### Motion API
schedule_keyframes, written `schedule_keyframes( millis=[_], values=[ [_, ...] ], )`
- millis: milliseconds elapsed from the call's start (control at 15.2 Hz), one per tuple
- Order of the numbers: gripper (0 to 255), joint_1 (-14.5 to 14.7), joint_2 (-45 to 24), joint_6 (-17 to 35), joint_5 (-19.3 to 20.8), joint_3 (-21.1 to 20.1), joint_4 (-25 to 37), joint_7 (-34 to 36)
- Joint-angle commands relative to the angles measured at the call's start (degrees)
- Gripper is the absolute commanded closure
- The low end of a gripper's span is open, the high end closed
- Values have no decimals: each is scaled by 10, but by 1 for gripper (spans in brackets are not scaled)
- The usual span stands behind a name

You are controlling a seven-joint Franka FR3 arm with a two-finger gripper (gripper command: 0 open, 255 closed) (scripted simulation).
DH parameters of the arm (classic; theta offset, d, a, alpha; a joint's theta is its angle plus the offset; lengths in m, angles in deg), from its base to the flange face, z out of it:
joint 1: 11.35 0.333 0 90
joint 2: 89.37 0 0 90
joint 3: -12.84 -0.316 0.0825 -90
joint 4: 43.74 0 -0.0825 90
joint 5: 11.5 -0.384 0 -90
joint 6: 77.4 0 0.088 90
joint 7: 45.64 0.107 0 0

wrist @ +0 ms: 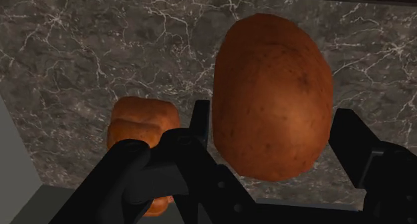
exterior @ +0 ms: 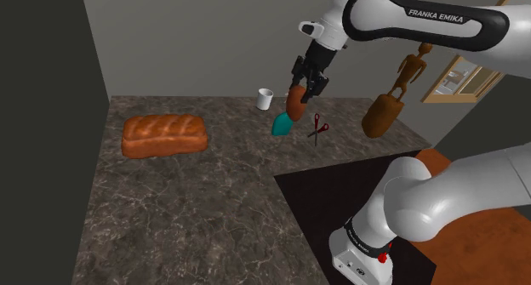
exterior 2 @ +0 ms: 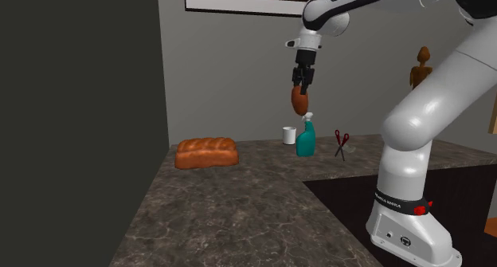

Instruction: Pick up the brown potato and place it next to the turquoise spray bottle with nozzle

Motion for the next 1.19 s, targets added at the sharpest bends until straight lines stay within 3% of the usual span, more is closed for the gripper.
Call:
schedule_keyframes(
  millis=[0,396,792,1122],
  values=[
    [255,-7,-17,1,7,24,16,-29],
    [255,-22,-74,0,17,99,74,-117],
    [255,-28,-154,-4,1,176,154,-212],
    [255,-30,-161,26,-1,185,131,-223]
  ],
)
